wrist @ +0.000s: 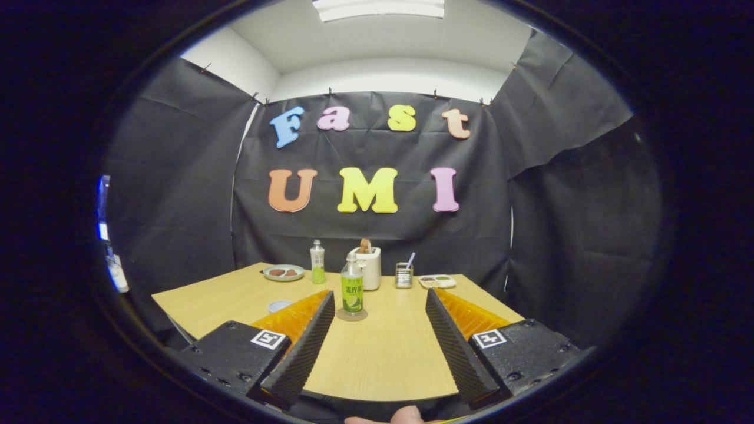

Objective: Take the bottle from table, then pour the juice into the cup, finally place the bottle on the coaster

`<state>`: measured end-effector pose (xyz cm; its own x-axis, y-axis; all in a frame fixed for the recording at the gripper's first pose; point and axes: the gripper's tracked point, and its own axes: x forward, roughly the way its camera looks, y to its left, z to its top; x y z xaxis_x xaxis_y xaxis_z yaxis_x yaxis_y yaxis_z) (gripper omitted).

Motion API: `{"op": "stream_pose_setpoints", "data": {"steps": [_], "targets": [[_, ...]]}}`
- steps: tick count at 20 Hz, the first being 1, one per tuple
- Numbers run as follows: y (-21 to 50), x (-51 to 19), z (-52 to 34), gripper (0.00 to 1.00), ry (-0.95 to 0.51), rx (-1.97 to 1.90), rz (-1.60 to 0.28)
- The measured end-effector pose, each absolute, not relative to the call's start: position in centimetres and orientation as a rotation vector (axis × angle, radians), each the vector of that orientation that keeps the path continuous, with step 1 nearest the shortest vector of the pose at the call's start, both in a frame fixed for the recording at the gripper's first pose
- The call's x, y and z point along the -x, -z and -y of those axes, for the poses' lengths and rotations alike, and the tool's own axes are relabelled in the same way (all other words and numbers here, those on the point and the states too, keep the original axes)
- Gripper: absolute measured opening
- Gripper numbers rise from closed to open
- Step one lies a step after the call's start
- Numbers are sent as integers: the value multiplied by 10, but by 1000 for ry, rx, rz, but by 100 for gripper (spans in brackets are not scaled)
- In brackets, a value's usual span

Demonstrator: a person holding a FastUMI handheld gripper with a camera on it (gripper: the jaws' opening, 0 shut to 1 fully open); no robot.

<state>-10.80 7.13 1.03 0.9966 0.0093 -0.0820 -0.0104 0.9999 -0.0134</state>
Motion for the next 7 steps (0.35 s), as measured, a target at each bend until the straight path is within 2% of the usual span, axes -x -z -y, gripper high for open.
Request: {"op": "stream_pose_setpoints", "data": {"steps": [7], "targets": [[-14,99,-75,100,-6,23,-71]]}}
